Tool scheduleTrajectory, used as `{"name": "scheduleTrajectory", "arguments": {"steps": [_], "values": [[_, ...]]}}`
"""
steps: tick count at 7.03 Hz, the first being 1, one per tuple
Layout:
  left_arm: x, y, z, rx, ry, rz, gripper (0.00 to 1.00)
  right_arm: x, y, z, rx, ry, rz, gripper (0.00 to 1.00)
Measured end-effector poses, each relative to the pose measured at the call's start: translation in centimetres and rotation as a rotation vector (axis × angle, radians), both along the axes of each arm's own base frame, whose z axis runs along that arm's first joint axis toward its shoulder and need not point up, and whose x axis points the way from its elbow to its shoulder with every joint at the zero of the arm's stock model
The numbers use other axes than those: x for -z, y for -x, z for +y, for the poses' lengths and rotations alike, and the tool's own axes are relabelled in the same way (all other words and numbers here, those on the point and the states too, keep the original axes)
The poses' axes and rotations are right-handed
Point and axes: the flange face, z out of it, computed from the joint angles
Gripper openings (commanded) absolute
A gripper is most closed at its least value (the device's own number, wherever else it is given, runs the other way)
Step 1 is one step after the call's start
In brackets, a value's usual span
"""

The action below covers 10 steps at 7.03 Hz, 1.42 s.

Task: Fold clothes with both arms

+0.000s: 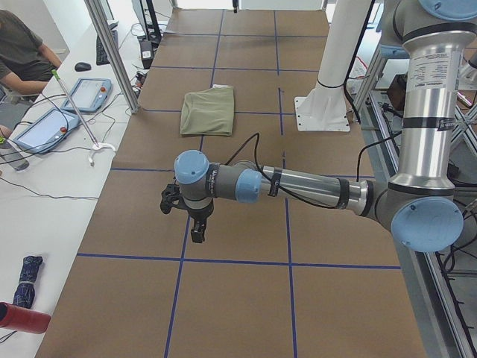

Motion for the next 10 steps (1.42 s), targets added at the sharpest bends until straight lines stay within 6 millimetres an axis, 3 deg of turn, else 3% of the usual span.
{"name": "scheduleTrajectory", "arguments": {"steps": [3, 6, 10], "values": [[-1.0, 0.3, -0.3, 0.006, 0.010, -0.056, 1.00, -0.3, 0.2, -0.2, 0.009, 0.003, 0.000, 1.00], [-1.3, 0.1, -0.4, 0.003, 0.014, -0.056, 1.00, -0.1, 1.9, -1.3, 0.041, 0.006, -0.003, 1.00], [-2.1, 0.0, -0.6, 0.000, 0.028, -0.054, 1.00, -0.3, 2.1, -1.2, 0.043, 0.013, -0.012, 1.00]]}}
